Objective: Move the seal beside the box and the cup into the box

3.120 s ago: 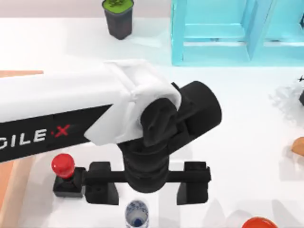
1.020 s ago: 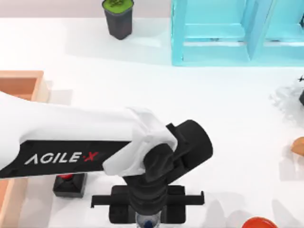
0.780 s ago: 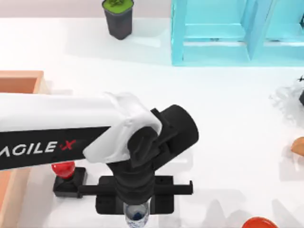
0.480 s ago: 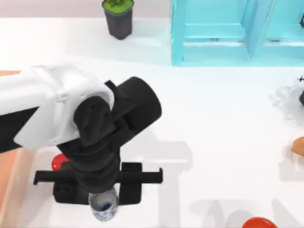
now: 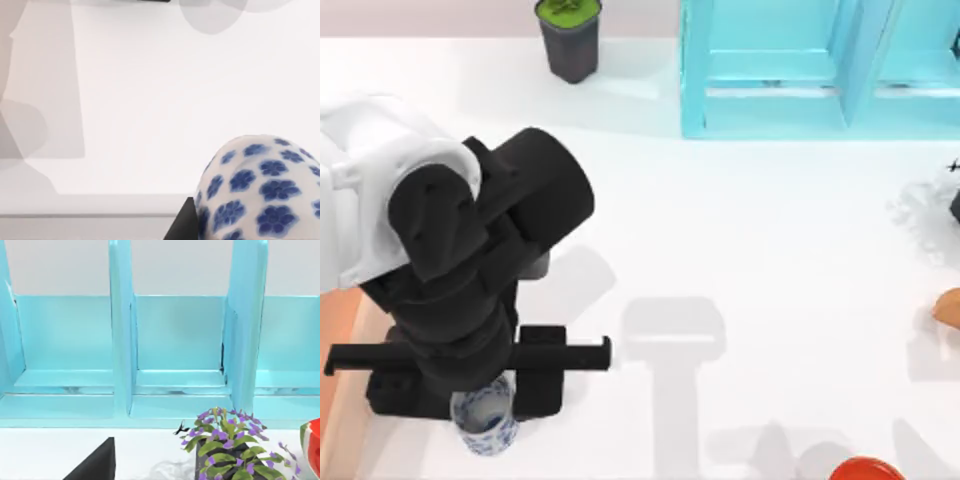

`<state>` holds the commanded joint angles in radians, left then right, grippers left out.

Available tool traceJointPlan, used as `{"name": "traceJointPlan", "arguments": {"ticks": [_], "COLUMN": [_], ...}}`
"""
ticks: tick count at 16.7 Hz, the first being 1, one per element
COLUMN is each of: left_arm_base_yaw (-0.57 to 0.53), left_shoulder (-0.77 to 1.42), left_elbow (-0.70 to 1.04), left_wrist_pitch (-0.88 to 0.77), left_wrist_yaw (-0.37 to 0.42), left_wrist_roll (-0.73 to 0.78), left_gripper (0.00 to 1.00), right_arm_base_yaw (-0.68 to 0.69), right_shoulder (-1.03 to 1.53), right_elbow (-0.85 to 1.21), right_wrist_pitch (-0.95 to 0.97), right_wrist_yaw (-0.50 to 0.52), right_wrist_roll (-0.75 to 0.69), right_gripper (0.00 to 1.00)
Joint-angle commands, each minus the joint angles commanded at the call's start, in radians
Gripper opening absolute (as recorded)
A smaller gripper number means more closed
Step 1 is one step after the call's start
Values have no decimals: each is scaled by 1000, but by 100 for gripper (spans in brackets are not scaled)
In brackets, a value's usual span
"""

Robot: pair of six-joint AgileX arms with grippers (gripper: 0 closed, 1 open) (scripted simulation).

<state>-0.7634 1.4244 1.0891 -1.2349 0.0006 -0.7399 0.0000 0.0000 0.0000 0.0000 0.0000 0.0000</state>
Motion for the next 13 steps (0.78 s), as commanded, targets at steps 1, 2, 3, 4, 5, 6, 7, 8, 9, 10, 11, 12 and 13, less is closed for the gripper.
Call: {"name": "traceJointPlan", "arguments": {"ticks": [1,2,3,4,5,6,7,8,9,10,11,12,13], "left_arm_base_yaw": [2,13,34,66,108,157,212,273,340,412,489,569,649], "left_shoulder": [0,2,4,7,11,15,19,23,27,31,35,38,40], "left_elbow": [0,1,4,8,13,19,24,29,33,36,38,39,40], "left_wrist_pitch": [0,-1,-2,-4,-6,-7,-9,-11,-12,-14,-15,-15,-14], "left_wrist_yaw": [0,0,0,-1,-1,-2,-3,-4,-5,-8,-10,-12,-15], "left_wrist_roll": [2,13,35,67,108,156,210,270,337,409,486,566,647], "left_gripper": [0,0,0,0,0,0,0,0,0,0,0,0,0], "right_arm_base_yaw": [0,0,0,0,0,0,0,0,0,0,0,0,0], "right_shoulder": [0,0,0,0,0,0,0,0,0,0,0,0,0], "right_elbow": [0,0,0,0,0,0,0,0,0,0,0,0,0], "right_wrist_pitch": [0,0,0,0,0,0,0,0,0,0,0,0,0], "right_wrist_yaw": [0,0,0,0,0,0,0,0,0,0,0,0,0], "right_wrist_roll": [0,0,0,0,0,0,0,0,0,0,0,0,0], "right_gripper": [100,100,100,100,100,100,100,100,100,100,100,100,100]}}
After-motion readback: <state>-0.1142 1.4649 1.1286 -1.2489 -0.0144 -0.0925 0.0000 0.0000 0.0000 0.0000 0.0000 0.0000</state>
